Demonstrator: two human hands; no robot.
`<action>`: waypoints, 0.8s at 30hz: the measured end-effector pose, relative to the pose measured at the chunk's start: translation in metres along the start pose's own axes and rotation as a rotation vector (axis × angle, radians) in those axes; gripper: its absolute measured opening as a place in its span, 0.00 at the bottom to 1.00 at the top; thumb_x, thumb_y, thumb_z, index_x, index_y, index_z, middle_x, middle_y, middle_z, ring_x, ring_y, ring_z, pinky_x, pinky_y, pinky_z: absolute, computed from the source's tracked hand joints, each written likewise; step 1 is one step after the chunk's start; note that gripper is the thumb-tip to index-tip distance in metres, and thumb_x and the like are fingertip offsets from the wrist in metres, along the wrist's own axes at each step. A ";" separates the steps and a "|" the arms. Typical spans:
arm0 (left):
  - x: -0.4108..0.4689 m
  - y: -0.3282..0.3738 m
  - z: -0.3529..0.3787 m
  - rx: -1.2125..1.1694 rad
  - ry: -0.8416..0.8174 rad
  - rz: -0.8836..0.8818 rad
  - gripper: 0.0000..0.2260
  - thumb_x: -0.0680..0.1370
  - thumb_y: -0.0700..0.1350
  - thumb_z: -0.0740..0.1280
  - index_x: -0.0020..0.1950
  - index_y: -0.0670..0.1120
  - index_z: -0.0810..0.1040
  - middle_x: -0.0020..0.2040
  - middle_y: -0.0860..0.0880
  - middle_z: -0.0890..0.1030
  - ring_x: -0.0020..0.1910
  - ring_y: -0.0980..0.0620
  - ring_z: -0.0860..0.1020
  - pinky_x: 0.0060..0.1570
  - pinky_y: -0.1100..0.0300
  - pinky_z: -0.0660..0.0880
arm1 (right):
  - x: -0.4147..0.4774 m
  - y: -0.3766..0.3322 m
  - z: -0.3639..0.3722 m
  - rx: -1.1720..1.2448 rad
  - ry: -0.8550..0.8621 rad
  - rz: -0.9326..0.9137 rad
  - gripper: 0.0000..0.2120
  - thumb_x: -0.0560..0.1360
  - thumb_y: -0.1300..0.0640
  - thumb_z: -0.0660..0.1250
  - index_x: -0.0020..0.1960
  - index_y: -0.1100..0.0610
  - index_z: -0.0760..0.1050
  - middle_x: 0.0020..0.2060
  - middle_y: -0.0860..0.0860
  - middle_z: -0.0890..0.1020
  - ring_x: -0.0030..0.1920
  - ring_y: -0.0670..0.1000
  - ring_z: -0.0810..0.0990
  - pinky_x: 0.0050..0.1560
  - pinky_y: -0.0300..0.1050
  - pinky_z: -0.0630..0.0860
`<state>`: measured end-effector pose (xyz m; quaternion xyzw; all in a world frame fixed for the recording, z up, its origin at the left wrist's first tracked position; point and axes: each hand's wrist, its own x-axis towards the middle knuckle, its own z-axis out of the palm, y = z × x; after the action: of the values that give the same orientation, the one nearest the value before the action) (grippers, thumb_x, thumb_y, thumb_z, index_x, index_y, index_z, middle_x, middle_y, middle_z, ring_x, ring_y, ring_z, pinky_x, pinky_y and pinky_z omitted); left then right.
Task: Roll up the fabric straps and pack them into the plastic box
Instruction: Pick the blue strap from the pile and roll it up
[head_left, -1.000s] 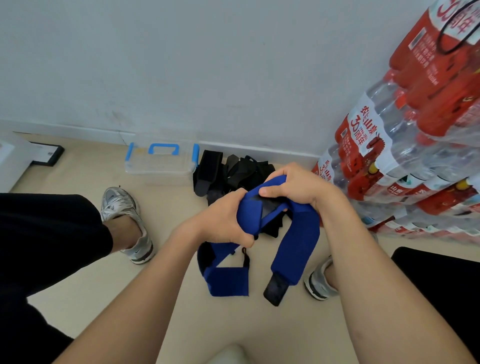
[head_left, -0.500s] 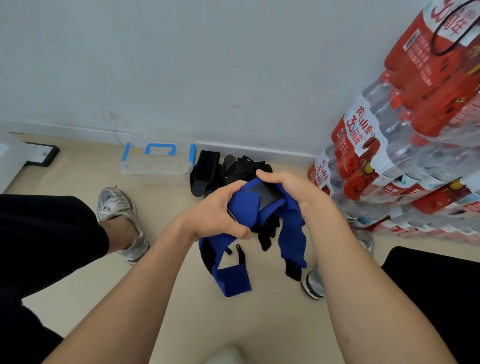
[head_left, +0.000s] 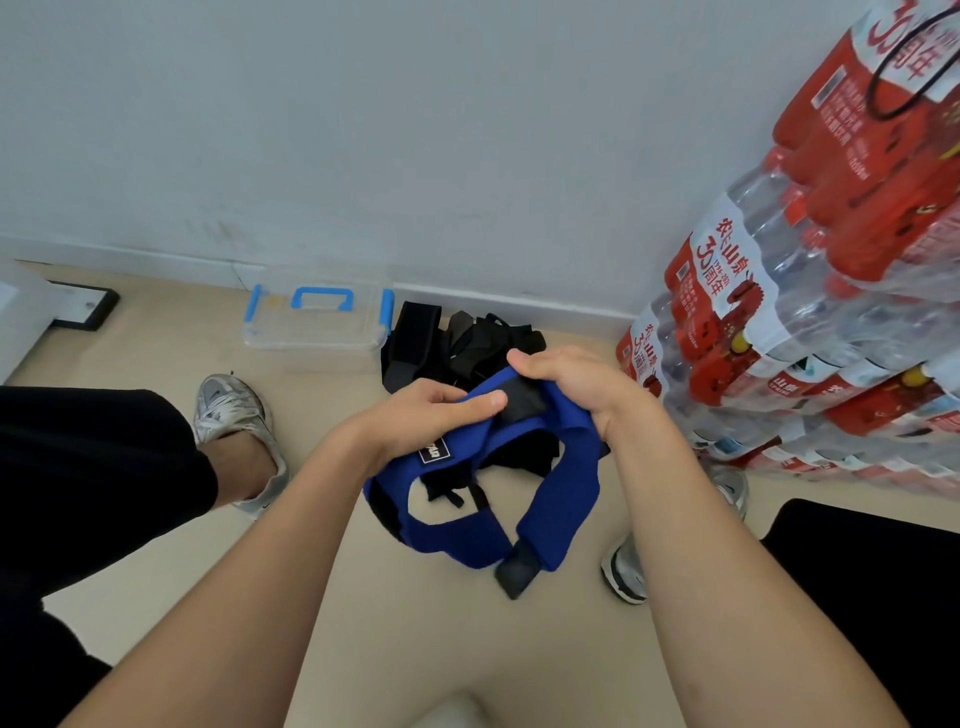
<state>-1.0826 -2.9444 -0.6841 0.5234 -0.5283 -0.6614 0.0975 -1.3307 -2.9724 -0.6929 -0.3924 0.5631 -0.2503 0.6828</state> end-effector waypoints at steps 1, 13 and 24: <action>0.000 0.000 -0.001 0.014 -0.012 -0.040 0.30 0.66 0.74 0.79 0.55 0.51 0.90 0.51 0.43 0.90 0.51 0.40 0.89 0.57 0.46 0.86 | 0.001 0.002 0.001 -0.025 0.009 -0.004 0.17 0.79 0.45 0.77 0.52 0.60 0.89 0.51 0.62 0.89 0.49 0.59 0.89 0.51 0.52 0.85; 0.008 -0.026 0.017 -0.329 0.123 0.132 0.21 0.69 0.56 0.84 0.59 0.50 0.89 0.53 0.40 0.89 0.48 0.42 0.88 0.46 0.54 0.86 | 0.010 0.029 0.016 0.391 0.039 0.253 0.25 0.81 0.48 0.74 0.69 0.66 0.80 0.47 0.60 0.86 0.45 0.57 0.86 0.57 0.54 0.84; 0.007 -0.029 -0.008 0.263 -0.129 -0.150 0.34 0.68 0.74 0.77 0.58 0.48 0.88 0.50 0.48 0.90 0.49 0.49 0.89 0.53 0.54 0.85 | -0.013 0.015 -0.025 -0.455 -0.270 0.174 0.11 0.75 0.51 0.82 0.52 0.56 0.89 0.49 0.58 0.90 0.46 0.56 0.88 0.47 0.47 0.84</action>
<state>-1.0669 -2.9416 -0.7108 0.5260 -0.5750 -0.6242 -0.0555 -1.3596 -2.9601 -0.6991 -0.5154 0.5404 -0.0034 0.6651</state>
